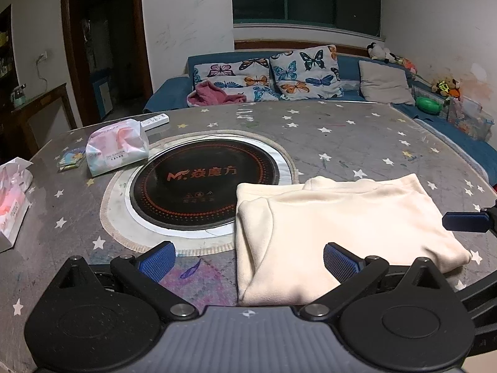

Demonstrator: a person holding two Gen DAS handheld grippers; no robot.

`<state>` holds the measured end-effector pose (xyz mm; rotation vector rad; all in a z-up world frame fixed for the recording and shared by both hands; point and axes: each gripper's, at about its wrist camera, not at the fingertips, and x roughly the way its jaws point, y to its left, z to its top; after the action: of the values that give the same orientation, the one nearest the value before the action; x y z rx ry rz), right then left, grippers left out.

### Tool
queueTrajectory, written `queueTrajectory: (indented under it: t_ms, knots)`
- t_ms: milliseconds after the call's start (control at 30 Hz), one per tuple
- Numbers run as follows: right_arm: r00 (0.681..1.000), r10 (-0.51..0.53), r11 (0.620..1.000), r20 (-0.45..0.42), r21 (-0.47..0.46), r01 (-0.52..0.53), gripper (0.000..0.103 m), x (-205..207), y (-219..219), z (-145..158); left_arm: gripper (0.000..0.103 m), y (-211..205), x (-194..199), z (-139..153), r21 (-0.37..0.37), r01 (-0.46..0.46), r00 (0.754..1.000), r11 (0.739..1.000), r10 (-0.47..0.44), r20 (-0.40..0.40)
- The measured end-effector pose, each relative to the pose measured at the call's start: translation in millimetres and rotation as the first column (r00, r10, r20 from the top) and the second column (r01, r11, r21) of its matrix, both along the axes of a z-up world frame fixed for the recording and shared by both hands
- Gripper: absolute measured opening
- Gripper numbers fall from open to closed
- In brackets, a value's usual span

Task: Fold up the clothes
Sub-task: 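Move both grippers toward the edge of the folded cream sweatshirt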

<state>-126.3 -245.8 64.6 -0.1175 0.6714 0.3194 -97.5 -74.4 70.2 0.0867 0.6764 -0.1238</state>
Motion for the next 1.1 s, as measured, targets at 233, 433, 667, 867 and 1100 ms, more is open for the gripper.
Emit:
queueTrajectory:
  t_ms: [233, 433, 667, 867, 1100]
  knots:
    - [1.000, 0.020, 1.000, -0.007, 0.001, -0.020, 0.103, 4.2, 4.9, -0.3, 0.103, 2.5, 6.3, -1.2, 0.000, -0.005, 1.000, 1.000, 0.005, -0.003]
    - [0.998, 0.056, 0.998, -0.012, -0.005, -0.056, 0.103, 6.2, 11.5, -0.3, 0.103, 5.2, 14.4, -3.5, 0.000, -0.012, 1.000, 1.000, 0.012, -0.012]
    - [0.995, 0.099, 0.995, -0.007, -0.024, -0.099, 0.103, 11.1, 23.2, -0.9, 0.103, 5.9, 22.7, -5.8, 0.002, -0.013, 1.000, 1.000, 0.013, -0.021]
    - [0.992, 0.127, 0.992, -0.018, -0.022, -0.127, 0.103, 15.5, 30.5, -3.9, 0.103, 7.1, 27.0, -8.0, 0.007, -0.016, 1.000, 1.000, 0.016, -0.026]
    - [0.977, 0.213, 0.975, -0.026, -0.053, -0.214, 0.096, 15.1, 49.9, -7.1, 0.103, 19.0, 31.5, -10.1, 0.001, -0.040, 0.999, 0.999, 0.041, -0.034]
